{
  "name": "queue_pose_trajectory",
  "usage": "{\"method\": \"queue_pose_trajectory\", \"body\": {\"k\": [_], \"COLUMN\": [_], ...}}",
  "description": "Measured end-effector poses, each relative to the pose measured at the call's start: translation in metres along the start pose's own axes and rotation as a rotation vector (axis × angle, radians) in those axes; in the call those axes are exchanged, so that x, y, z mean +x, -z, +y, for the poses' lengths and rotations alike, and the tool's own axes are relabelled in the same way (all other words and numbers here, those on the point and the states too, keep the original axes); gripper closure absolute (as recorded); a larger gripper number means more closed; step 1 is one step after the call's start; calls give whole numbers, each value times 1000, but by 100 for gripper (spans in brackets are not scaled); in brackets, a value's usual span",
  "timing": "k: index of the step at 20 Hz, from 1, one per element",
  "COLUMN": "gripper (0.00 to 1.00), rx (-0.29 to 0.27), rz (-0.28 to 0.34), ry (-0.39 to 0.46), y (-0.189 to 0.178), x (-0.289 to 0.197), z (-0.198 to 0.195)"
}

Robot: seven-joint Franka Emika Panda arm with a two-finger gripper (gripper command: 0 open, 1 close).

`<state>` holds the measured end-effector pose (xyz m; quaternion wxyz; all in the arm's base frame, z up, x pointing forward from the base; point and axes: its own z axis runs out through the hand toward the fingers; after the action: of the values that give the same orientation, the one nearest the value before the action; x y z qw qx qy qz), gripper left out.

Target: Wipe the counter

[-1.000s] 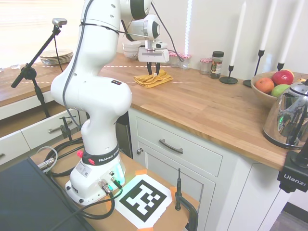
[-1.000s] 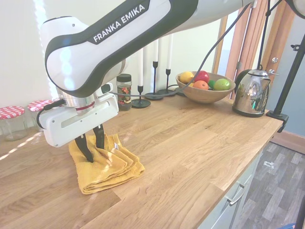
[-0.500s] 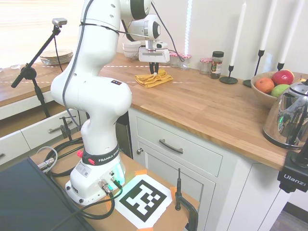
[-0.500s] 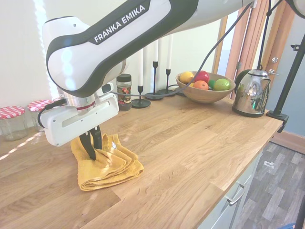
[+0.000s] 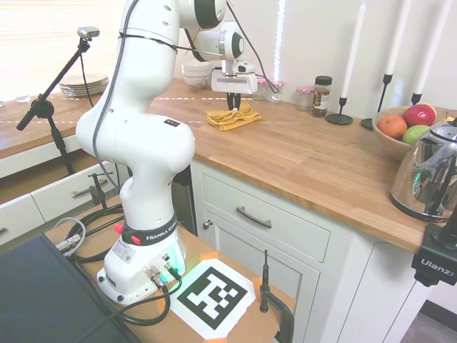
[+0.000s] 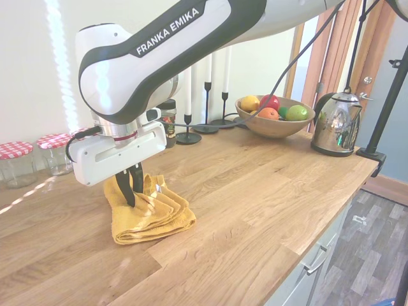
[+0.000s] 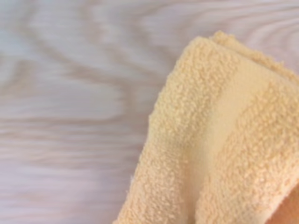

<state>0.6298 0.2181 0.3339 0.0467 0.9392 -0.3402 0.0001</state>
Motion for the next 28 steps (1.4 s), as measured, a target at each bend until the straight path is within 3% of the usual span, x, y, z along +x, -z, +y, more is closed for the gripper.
{"method": "queue_pose_trajectory", "body": {"k": [9, 28], "gripper": [100, 100], "rx": [37, 111], "rz": [-36, -83], "ry": [-57, -163], "y": [-7, -25], "x": [75, 217], "z": [60, 252]}}
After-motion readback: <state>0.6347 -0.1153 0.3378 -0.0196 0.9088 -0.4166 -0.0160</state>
